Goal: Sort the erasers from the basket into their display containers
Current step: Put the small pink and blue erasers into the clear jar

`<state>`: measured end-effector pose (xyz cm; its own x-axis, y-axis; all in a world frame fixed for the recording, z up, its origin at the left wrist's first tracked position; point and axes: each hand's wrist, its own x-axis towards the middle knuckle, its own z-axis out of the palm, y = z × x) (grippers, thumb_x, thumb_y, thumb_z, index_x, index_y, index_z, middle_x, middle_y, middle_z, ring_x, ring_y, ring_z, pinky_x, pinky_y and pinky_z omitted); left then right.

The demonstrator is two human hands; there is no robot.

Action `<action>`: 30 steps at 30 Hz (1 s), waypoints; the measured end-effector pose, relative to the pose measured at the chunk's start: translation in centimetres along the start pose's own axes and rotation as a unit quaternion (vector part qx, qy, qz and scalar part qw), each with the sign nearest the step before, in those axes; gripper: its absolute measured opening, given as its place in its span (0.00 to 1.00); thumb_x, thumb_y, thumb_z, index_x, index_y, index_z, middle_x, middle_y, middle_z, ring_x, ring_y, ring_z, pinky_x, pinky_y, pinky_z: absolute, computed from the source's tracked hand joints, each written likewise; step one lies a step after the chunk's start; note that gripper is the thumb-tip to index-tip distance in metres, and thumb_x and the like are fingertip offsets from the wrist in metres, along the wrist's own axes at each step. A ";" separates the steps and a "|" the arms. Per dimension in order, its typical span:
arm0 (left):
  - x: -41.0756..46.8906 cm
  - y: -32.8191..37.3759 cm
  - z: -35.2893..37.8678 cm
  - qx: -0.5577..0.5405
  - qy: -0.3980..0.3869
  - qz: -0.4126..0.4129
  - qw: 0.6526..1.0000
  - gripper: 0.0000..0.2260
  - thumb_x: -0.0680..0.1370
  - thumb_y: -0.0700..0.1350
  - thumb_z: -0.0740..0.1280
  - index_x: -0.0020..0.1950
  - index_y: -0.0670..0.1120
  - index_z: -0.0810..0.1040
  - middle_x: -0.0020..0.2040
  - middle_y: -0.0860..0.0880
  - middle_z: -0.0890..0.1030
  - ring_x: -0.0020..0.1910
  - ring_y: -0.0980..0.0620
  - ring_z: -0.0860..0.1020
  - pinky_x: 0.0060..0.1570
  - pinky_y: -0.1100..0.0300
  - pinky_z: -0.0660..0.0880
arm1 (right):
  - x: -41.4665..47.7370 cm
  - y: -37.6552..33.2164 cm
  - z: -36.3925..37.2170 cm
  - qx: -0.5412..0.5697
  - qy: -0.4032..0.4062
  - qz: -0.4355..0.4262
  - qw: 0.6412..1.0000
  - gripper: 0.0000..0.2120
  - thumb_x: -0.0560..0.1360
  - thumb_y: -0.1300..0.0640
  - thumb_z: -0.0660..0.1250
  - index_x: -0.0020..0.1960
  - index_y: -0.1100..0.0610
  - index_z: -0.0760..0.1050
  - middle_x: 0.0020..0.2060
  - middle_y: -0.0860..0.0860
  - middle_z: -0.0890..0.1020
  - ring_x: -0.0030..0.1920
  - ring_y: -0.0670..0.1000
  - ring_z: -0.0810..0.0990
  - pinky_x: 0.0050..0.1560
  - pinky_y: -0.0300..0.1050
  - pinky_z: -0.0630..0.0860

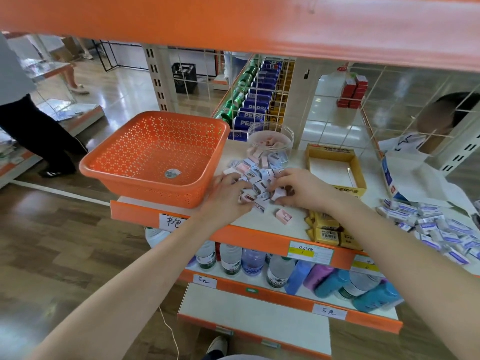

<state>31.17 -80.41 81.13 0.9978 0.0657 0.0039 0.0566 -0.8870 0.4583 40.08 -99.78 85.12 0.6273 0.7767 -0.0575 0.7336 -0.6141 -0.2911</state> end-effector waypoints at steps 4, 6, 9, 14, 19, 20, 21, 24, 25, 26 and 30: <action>-0.5 0.9 0.1 0.011 -0.007 0.030 0.999 0.14 0.76 0.52 0.67 0.62 0.54 0.75 0.67 0.52 0.67 0.68 0.49 0.61 0.51 0.71 0.49 | -0.1 -0.2 0.1 0.052 0.051 0.006 0.997 0.15 0.71 0.55 0.73 0.57 0.49 0.78 0.58 0.48 0.72 0.50 0.49 0.76 0.55 0.46 0.75; -0.5 1.2 0.1 -0.003 -0.003 0.035 0.999 0.16 0.76 0.52 0.68 0.63 0.53 0.74 0.66 0.53 0.68 0.67 0.50 0.62 0.49 0.72 0.50 | -0.1 -0.2 0.0 0.060 0.065 0.010 0.996 0.15 0.71 0.56 0.72 0.57 0.50 0.78 0.57 0.49 0.71 0.48 0.50 0.76 0.54 0.46 0.75; -0.5 1.2 0.1 -0.040 -0.001 0.040 0.998 0.18 0.75 0.49 0.69 0.64 0.52 0.73 0.66 0.52 0.68 0.67 0.51 0.63 0.55 0.70 0.54 | -0.1 0.0 0.2 0.060 0.076 0.019 0.995 0.14 0.71 0.57 0.72 0.57 0.50 0.78 0.55 0.50 0.74 0.52 0.50 0.75 0.56 0.48 0.75; -0.7 1.4 -0.2 -0.055 0.025 0.049 0.997 0.20 0.76 0.41 0.67 0.67 0.49 0.72 0.67 0.52 0.70 0.68 0.53 0.67 0.52 0.75 0.55 | -0.3 0.2 0.7 0.036 0.065 0.023 0.997 0.17 0.72 0.56 0.72 0.60 0.50 0.77 0.54 0.50 0.77 0.54 0.50 0.75 0.57 0.44 0.72; -0.5 1.1 0.0 -0.044 0.018 0.038 0.998 0.22 0.76 0.45 0.68 0.69 0.52 0.70 0.69 0.52 0.69 0.69 0.52 0.65 0.54 0.72 0.54 | 0.0 0.5 1.2 0.015 0.053 0.024 0.998 0.18 0.71 0.57 0.72 0.60 0.49 0.77 0.55 0.49 0.76 0.52 0.50 0.76 0.55 0.42 0.72; -0.5 1.1 0.1 -0.042 0.007 0.035 0.998 0.22 0.76 0.46 0.68 0.70 0.52 0.69 0.70 0.52 0.68 0.69 0.52 0.64 0.57 0.70 0.55 | 0.0 0.5 1.3 0.011 0.049 0.028 0.998 0.17 0.72 0.57 0.71 0.60 0.50 0.77 0.55 0.49 0.75 0.53 0.50 0.75 0.54 0.41 0.71; -0.4 1.1 0.2 -0.039 -0.001 0.030 0.999 0.23 0.76 0.47 0.68 0.71 0.51 0.68 0.71 0.52 0.68 0.70 0.52 0.63 0.59 0.69 0.55 | 0.0 0.5 1.3 0.004 0.042 0.032 0.999 0.18 0.72 0.57 0.71 0.61 0.50 0.77 0.54 0.50 0.75 0.53 0.50 0.75 0.54 0.40 0.69; -0.3 1.1 0.2 -0.030 0.006 0.026 0.999 0.23 0.77 0.48 0.67 0.71 0.50 0.68 0.72 0.52 0.67 0.70 0.53 0.62 0.60 0.69 0.54 | -0.1 0.6 1.6 0.000 0.034 0.037 0.999 0.18 0.72 0.54 0.71 0.62 0.49 0.76 0.55 0.50 0.74 0.55 0.50 0.74 0.55 0.41 0.70; -0.3 1.2 0.2 -0.030 0.011 0.026 0.999 0.23 0.77 0.48 0.67 0.71 0.50 0.69 0.72 0.52 0.67 0.71 0.53 0.62 0.60 0.68 0.54 | -0.2 0.5 1.7 0.001 0.034 0.039 0.999 0.18 0.72 0.53 0.71 0.62 0.49 0.75 0.55 0.50 0.74 0.55 0.50 0.74 0.55 0.43 0.71; -0.3 1.1 0.2 -0.029 0.016 0.029 0.999 0.22 0.77 0.48 0.67 0.70 0.50 0.70 0.72 0.52 0.68 0.71 0.53 0.62 0.61 0.68 0.54 | -0.3 0.5 1.7 0.001 0.033 0.041 0.999 0.18 0.72 0.52 0.71 0.62 0.48 0.75 0.55 0.50 0.74 0.55 0.50 0.74 0.55 0.44 0.72; -0.5 1.1 0.2 -0.025 0.035 0.045 0.998 0.18 0.77 0.47 0.67 0.67 0.50 0.73 0.69 0.51 0.71 0.69 0.54 0.66 0.52 0.74 0.54 | -0.3 0.5 1.7 -0.006 0.027 0.046 0.999 0.18 0.73 0.51 0.70 0.62 0.47 0.75 0.53 0.50 0.76 0.53 0.50 0.75 0.51 0.43 0.71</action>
<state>30.70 -81.55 81.45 0.9938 0.0197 0.1094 -0.0375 -0.8670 0.4969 39.79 -100.12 83.37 0.7052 0.7083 -0.0310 0.6752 -0.6842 -0.2755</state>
